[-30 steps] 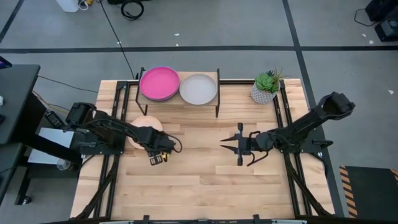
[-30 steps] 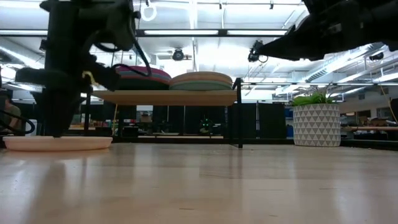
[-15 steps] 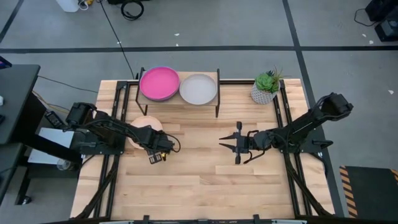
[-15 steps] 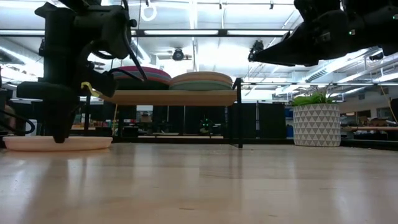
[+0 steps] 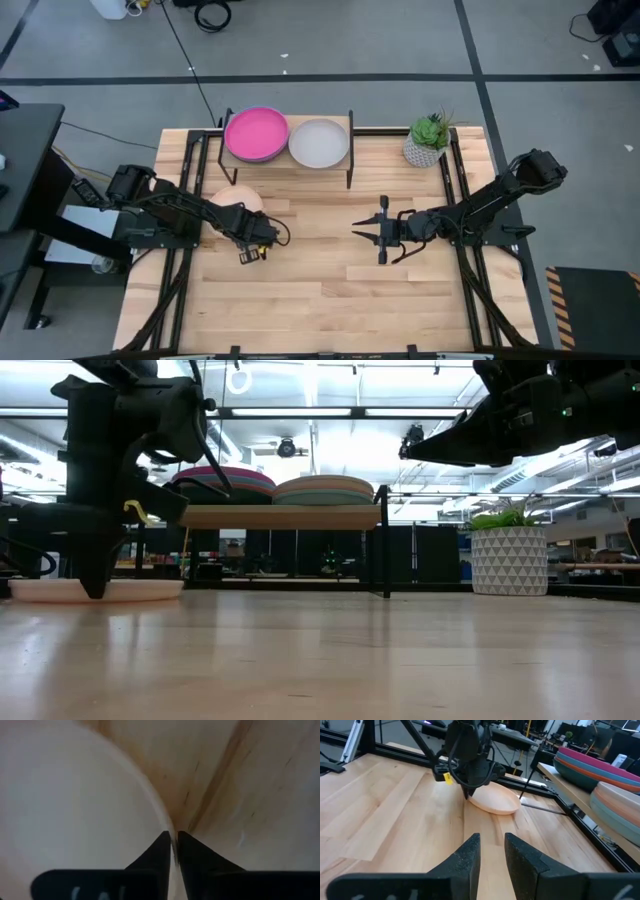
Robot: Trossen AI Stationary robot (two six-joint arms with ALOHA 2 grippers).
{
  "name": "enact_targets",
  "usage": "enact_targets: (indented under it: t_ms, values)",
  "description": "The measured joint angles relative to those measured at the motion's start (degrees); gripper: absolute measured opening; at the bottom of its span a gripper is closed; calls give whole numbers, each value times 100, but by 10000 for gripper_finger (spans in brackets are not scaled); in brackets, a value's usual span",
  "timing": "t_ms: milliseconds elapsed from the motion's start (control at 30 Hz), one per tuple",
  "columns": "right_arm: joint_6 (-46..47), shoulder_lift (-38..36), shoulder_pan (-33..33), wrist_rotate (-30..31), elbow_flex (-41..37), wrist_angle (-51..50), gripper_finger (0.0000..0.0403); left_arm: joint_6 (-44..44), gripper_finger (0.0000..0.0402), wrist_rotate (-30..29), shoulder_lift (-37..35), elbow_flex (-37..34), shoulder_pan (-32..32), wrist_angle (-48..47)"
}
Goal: Place and stack plates onto a shelf
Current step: Stack the light brown plate on the gray plate on the shelf
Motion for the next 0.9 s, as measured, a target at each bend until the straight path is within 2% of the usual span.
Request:
enact_targets:
  t_ms: [133, 300, 500, 600, 700, 800, 900]
  values:
    - [0, 0, -2, -1, 0, -2, 95, 109, 14, -20, 0, 68, 2, -26]
    - [1, 0, 0, 0, 0, -2, 95, 246, 14, 23, 0, 494, 1, -492]
    - [0, 0, -2, -1, 0, -6, 95, 1195, 14, 1211, -145, 1687, -80, -598]
    - [2, -2, 0, -1, 0, -51, 95, 1725, 14, 1320, -249, 2505, -170, -624]
    - [27, -2, -1, -1, 0, -90, 95, 2206, 14, 930, -351, 3341, -169, -634]
    - [46, -2, -1, -2, 0, -96, 95, 2819, 14, 33, -372, 4087, -167, -625]
    - [46, -2, -2, -2, 0, -92, 95, 3524, 14, -671, -387, 4499, -63, -268]
